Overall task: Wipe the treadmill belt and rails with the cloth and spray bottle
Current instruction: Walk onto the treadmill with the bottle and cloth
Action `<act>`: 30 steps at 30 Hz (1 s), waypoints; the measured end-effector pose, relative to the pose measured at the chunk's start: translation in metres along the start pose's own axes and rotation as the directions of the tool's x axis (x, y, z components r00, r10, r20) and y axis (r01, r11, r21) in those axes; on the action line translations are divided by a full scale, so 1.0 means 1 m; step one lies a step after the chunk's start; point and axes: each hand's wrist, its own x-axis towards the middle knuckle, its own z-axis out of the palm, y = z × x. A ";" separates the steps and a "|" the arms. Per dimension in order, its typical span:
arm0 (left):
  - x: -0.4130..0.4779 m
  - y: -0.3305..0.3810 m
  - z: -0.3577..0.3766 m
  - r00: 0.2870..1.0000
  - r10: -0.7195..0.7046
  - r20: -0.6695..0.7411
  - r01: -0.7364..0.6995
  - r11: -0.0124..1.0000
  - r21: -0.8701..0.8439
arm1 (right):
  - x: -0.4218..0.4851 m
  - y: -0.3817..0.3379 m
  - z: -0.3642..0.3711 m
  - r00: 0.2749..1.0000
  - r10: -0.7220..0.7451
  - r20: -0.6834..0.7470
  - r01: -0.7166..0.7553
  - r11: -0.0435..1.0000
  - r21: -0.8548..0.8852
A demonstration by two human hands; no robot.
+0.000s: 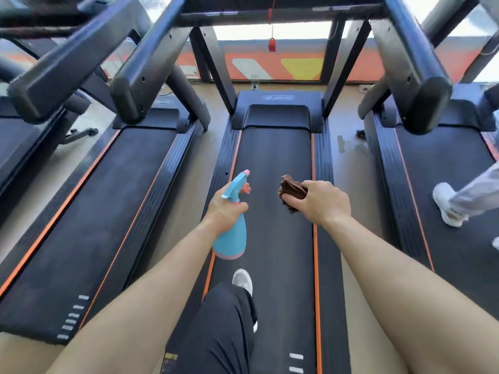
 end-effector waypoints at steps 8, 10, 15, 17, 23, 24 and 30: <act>0.171 0.063 -0.068 0.998 -0.050 0.042 0.052 0.998 -0.047 | 0.182 -0.079 -0.043 0.999 0.043 0.033 -0.043 0.999 0.004; 0.201 0.091 -0.094 0.996 -0.062 0.060 0.066 0.996 -0.063 | 0.216 -0.107 -0.071 0.998 0.053 0.033 -0.053 0.999 0.003; 0.240 0.161 -0.144 0.990 -0.129 0.063 0.132 0.990 -0.050 | 0.265 -0.153 -0.140 0.998 0.046 0.031 -0.046 0.999 -0.014; 0.248 0.181 -0.155 0.990 -0.126 0.057 0.128 0.991 -0.047 | 0.276 -0.161 -0.161 0.998 0.045 0.037 -0.044 0.999 -0.026; 0.289 0.220 -0.152 0.989 -0.133 0.065 0.135 0.990 -0.032 | 0.313 -0.157 -0.194 0.997 0.056 0.052 -0.055 0.998 -0.033; 0.298 0.224 -0.148 0.990 -0.126 0.065 0.128 0.991 -0.035 | 0.320 -0.153 -0.196 0.997 0.053 0.058 -0.051 0.998 -0.034; 0.357 0.235 -0.115 0.990 -0.133 0.045 0.135 0.990 -0.037 | 0.388 -0.121 -0.190 0.993 0.034 0.110 -0.029 0.999 -0.045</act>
